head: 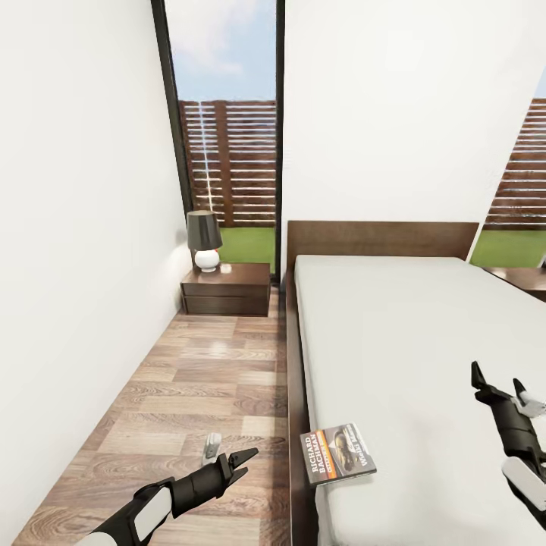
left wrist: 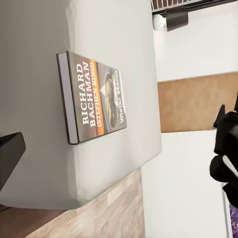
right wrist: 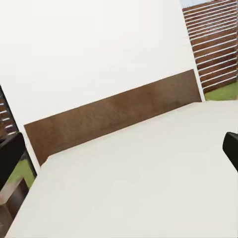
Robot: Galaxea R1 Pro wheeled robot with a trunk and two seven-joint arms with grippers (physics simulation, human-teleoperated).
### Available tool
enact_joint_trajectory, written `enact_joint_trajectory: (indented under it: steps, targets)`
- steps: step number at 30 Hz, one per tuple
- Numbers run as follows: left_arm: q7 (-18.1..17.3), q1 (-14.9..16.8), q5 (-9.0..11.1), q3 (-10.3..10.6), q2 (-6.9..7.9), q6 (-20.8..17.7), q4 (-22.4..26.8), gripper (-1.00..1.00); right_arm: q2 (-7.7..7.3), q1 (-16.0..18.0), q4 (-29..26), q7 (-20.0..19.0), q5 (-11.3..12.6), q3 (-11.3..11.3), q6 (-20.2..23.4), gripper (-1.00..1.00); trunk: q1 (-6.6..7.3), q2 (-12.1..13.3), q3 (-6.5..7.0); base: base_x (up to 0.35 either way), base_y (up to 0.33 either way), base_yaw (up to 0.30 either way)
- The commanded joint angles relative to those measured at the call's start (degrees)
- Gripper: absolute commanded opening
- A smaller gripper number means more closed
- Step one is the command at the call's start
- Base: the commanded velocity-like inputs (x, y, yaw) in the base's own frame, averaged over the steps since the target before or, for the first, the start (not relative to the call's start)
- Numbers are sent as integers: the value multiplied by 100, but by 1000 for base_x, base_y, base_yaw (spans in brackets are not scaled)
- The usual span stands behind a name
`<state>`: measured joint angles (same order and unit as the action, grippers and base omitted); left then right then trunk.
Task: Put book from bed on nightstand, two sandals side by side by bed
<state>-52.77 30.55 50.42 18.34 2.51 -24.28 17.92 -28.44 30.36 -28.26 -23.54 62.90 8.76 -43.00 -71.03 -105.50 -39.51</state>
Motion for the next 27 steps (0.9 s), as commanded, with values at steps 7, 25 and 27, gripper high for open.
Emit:
enact_joint_trajectory:
  steps: [7,25,27]
  targets:
    - [-5,4,56,34,4,-50,7,100,-4,151,28,-13,-804,45,0,100,1,-3,-6,0,0,0]
    - [-5,4,56,149,-3,-50,19,100,-12,339,-69,-10,-1033,42,64,100,-241,-444,-203,0,0,0]
    - [-7,4,56,151,-1,-50,19,100,-12,339,-65,-10,-1035,41,64,100,-241,-444,-203,0,0,0]
